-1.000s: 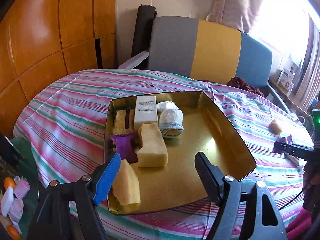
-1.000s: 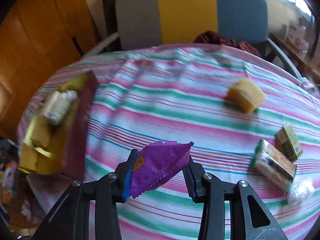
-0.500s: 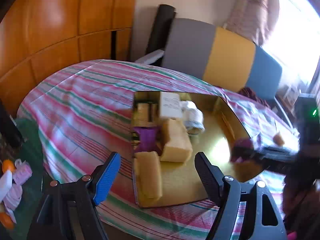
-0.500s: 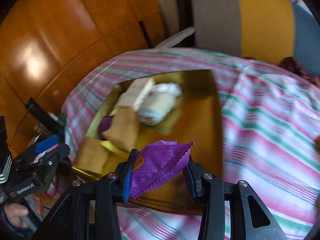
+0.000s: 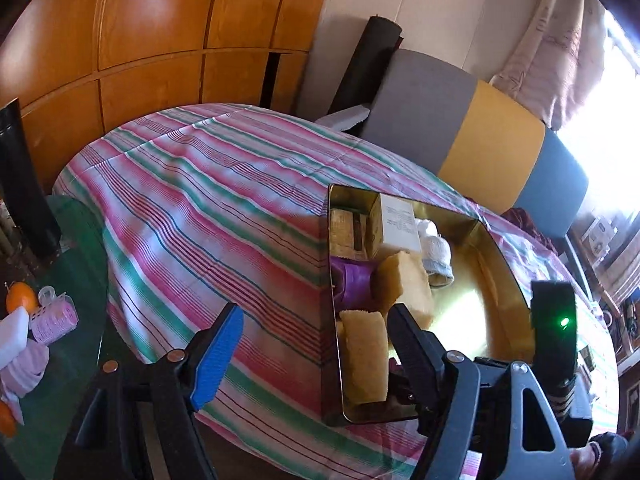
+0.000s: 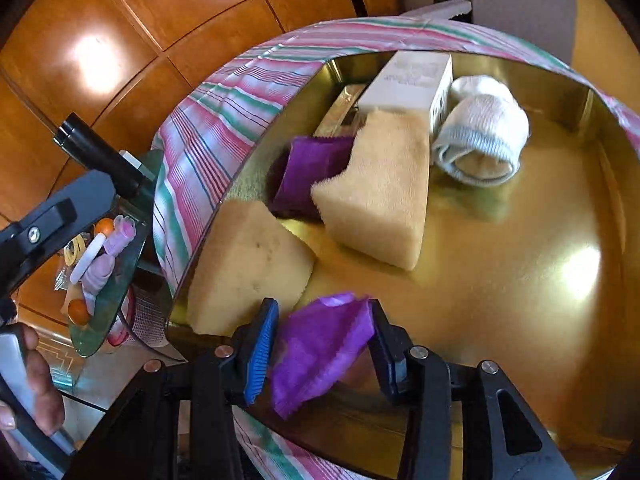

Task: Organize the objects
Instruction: 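Carry the purple packet into the gold tray and release it with the right tool, then move both tools away from the tray toward the remaining items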

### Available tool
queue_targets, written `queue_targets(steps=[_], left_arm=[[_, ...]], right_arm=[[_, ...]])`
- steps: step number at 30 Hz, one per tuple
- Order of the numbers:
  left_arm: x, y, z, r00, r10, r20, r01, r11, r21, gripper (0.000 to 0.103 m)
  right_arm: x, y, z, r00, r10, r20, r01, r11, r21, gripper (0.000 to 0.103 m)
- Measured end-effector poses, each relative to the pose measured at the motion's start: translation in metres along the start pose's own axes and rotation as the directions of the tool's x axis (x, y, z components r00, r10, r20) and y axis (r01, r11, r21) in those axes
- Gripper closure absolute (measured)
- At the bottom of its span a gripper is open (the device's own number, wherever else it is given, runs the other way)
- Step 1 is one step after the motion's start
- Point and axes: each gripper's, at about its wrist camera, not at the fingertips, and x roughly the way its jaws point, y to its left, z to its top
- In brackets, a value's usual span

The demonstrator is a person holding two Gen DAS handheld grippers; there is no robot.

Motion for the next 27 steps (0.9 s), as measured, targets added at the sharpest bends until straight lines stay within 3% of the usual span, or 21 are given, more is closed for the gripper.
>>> queue_targets(steps=[6,16,22,27], left_arm=[[-0.002,-0.008,-0.002,1.000,0.006,0.005,-0.007,1.000,0.028,0.027],[-0.012,-0.032,-0.006,1.000,-0.014,0.017,0.012,0.996,0.094,0.030],[-0.016,-0.063,-0.008,0.997,-0.074,0.008,0.071,0.983,0.171,0.032],[-0.010,-0.094,-0.012,0.992,-0.125,-0.034,0.130,0.969,0.211,0.032]], right_arm=[[-0.018,-0.010,0.000,0.999,0.011,0.043,-0.013,0.999,0.041,0.038],[-0.082,-0.033,-0.014,0.985,-0.038,0.170,0.020,0.994,0.106,0.023],[-0.129,-0.073,-0.034,0.968,-0.121,0.218,0.079,0.978,0.191,0.020],[-0.176,-0.126,-0.064,0.945,-0.230,0.234,0.150,0.937,0.316,0.019]])
